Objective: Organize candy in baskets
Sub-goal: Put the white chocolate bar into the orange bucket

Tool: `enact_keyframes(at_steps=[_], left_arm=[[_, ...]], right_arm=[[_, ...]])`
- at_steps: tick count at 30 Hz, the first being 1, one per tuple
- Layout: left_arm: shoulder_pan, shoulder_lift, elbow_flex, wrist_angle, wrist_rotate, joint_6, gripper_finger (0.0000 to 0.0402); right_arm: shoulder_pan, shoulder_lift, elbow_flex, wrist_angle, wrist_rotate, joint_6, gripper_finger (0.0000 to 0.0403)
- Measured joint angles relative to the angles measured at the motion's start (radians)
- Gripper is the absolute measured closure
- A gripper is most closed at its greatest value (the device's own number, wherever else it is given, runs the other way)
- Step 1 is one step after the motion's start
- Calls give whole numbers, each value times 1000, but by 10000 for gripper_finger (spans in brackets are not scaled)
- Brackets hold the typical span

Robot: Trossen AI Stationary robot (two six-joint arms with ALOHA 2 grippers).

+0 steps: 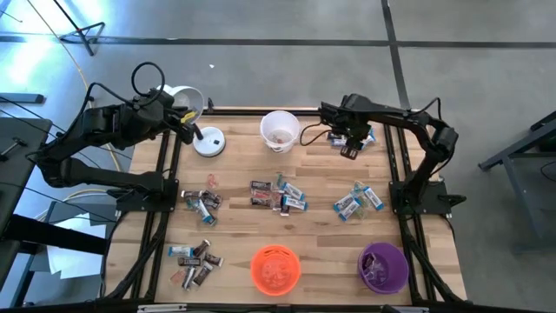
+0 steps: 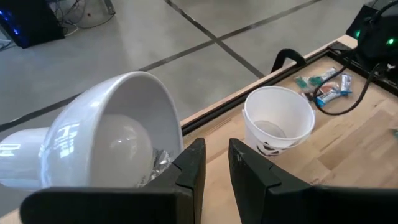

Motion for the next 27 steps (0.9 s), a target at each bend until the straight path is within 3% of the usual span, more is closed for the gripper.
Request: enact_keyframes(at_steps=[10,19,24,27], left_arm=[[-1,0,0,0,2,-16,346],[-1,0,0,0,2,-25,346],[-1,0,0,0,1,-24,346],[-1,0,0,0,-3,-24,346]], right_arm=[[-75,-3,0,103,-32,29,268],[-163,-3,-4,92,-47,46,268],[-197,-4,-83,111,-51,29,268],[-208,-4,-135,143,-54,144,268]])
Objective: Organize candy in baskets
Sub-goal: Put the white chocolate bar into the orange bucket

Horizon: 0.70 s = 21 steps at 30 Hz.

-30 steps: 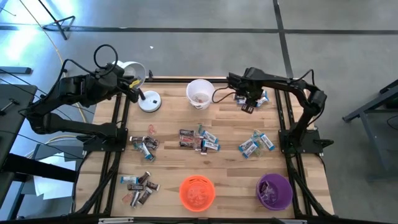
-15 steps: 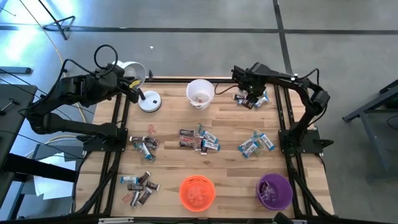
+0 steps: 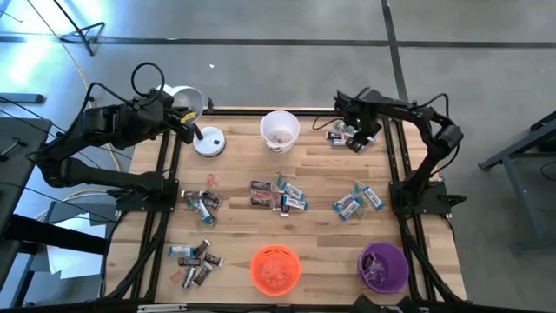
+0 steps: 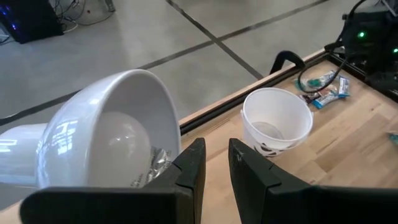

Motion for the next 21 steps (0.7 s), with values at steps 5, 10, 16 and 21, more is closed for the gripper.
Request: enact_keyframes(at_steps=[5,10,16,21], left_arm=[[0,0,0,0,-2,0,346],[0,0,0,0,-3,10,346],[0,0,0,-1,-3,35,346],[0,0,0,-13,-3,55,346]], right_arm=[[-9,-1,-64,148,2,317,268],[-14,-2,-123,323,-17,525,268],[-34,-2,-190,349,-18,653,268],[-41,-48,-253,406,-32,721,268]])
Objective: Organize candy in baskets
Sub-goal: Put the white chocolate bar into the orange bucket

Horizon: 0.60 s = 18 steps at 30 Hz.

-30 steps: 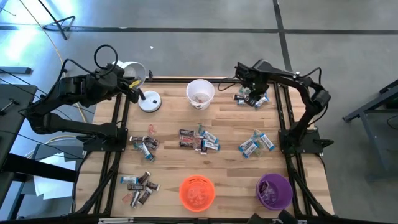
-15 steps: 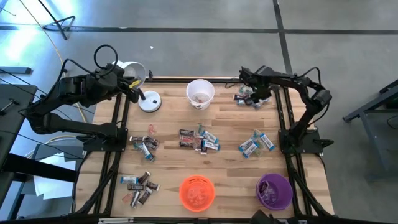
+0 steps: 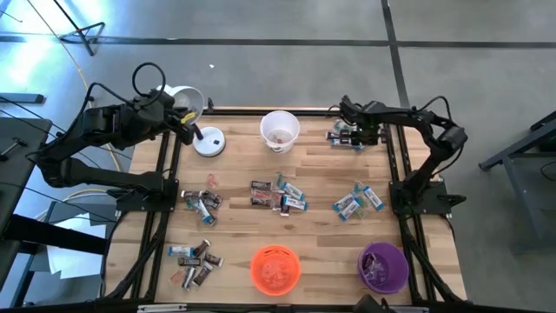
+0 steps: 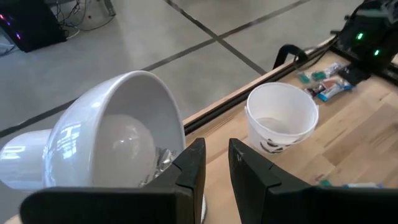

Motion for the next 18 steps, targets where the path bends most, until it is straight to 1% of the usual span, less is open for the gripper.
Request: enact_keyframes(at_steps=[5,8,13,18], left_arm=[[0,0,0,-11,-1,9,346],[0,0,0,-11,-3,22,346],[0,0,0,-11,-19,34,346],[0,0,0,-11,-31,35,346]], right_arm=[[-14,-72,-72,128,-5,67,268],[-37,-97,-113,171,-13,105,268],[-65,-114,-170,218,-16,144,268],[-88,-122,-231,324,-13,201,268]])
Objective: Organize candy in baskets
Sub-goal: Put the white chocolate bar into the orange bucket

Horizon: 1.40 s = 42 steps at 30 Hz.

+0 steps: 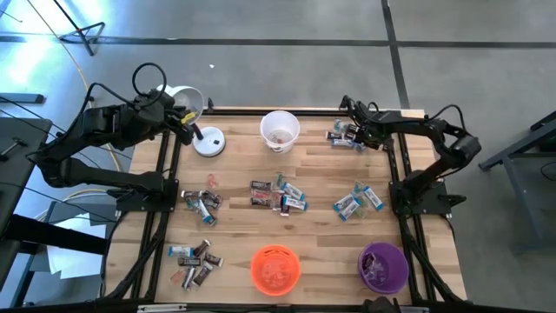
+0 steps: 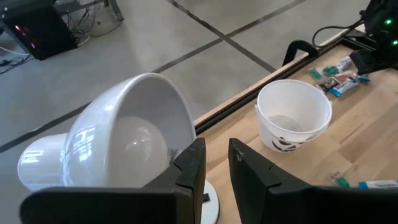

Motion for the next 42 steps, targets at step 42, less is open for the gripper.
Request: enact_keyframes(at_steps=[42], left_arm=[[0,0,0,-37,12,24,346]], right_arm=[[283,-505,-50,-67,-153,46,402]])
